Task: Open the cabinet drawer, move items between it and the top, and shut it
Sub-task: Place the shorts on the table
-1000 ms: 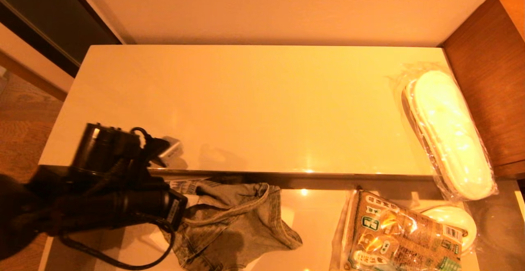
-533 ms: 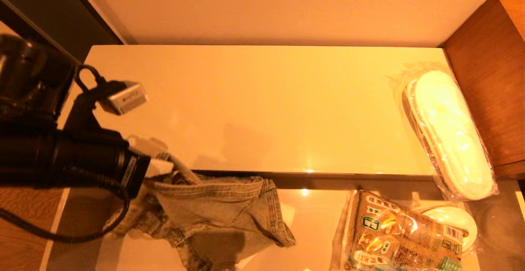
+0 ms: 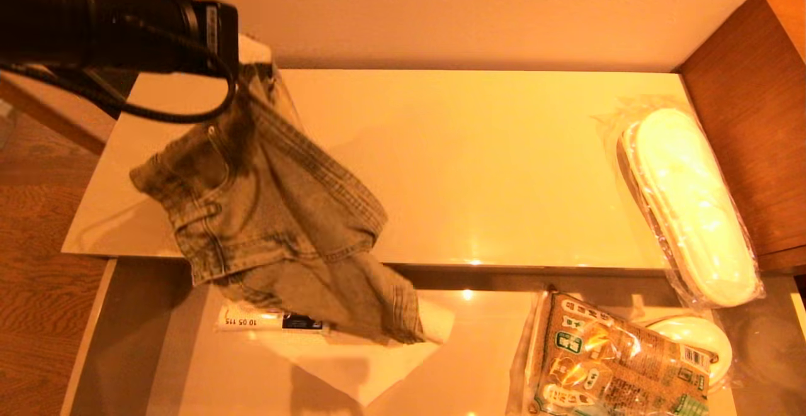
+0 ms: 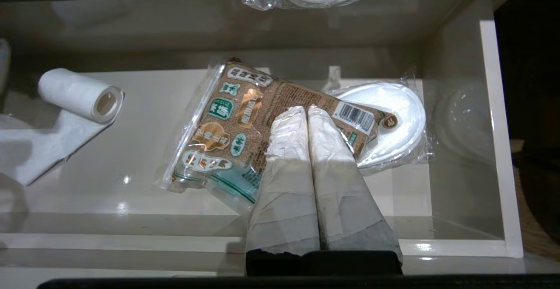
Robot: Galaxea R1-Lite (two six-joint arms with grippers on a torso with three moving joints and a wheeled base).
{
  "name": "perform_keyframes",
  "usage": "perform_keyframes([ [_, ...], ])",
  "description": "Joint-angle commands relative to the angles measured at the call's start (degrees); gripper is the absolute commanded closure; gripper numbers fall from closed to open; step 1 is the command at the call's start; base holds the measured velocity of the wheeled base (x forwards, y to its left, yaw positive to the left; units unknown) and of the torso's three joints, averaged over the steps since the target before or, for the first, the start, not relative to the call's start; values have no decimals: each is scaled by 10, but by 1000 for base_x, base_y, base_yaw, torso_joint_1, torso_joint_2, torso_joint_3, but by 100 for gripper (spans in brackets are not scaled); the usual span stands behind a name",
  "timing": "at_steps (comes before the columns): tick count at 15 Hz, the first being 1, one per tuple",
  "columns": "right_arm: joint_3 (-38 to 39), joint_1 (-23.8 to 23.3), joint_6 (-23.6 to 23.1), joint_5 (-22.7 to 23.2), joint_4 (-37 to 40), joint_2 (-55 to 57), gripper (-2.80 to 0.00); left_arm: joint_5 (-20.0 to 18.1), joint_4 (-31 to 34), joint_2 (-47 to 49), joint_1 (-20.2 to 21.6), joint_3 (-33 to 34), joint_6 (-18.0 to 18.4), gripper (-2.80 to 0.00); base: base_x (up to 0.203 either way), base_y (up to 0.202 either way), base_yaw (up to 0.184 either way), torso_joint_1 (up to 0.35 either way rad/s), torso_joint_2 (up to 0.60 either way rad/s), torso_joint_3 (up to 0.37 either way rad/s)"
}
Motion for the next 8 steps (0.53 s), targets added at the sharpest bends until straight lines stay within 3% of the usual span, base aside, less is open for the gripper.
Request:
perform_keyframes([
  [1,0,0,0,0,0,-1,0,15,-1,44,-1,-64,0,0,0,0,0,0,0,0],
  [2,0,0,0,0,0,-1,0,24,-4,43,-4,-65,1,0,0,0,0,0,0,0],
  [5,0,0,0,0,0,-1,0,133,-13,-46,-49,-56,5,0,0,0,0,0,0,0],
  [8,0,0,0,0,0,-1,0,171,-27,-110,-96,-14,5,0,0,0,0,0,0,0],
])
